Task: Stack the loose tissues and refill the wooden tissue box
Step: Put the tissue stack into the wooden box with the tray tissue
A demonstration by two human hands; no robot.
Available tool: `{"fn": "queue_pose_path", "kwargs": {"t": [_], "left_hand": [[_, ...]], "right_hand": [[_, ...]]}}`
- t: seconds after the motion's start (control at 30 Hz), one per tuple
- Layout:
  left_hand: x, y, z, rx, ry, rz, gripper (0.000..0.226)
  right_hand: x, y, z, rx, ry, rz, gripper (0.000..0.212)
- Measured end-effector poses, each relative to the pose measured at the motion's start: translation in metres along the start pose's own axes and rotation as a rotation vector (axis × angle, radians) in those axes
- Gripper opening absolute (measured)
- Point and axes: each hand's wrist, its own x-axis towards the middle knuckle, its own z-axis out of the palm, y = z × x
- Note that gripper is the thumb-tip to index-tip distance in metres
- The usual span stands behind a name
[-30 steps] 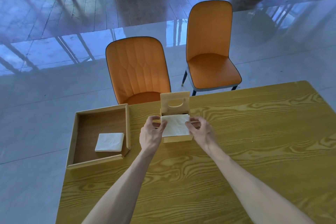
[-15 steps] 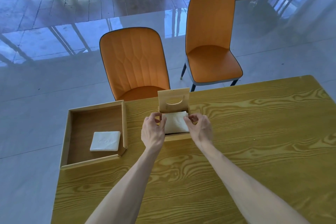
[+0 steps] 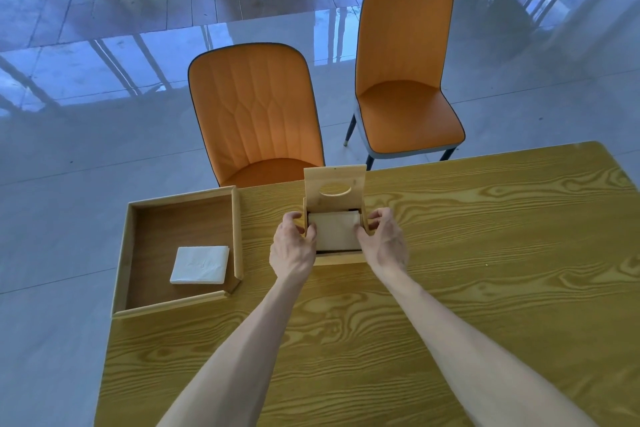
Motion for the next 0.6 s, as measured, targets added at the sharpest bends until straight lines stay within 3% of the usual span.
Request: {"fn": "queue_pose_path", "kwargs": {"t": [0.17,0.33,0.47,0.6], "left_hand": [[0.001,-0.005,-0.015,0.027,-0.162,0.030,0.041],[-0.004,-0.030,-0.063,0.149,-0.318,0.126,0.041],[-0.009,-0.061,-0.109,0.340,-0.359,0.119,0.041],[-0.016,-0.089,-0.149,0.505,-0.281,0.163,0.040]], "right_hand": [[-0.004,-0.003,-0.010,-0.113,0.026,-0.103,0.024],[-0.024,-0.030,-0.013,-0.281,0.091,-0.395,0.011],[-0.049,-0.065,-0.004,-0.422,-0.064,-0.515,0.019],[-0.072,-0.097,0.020,-0.576,-0.308,-0.551,0.032]]}}
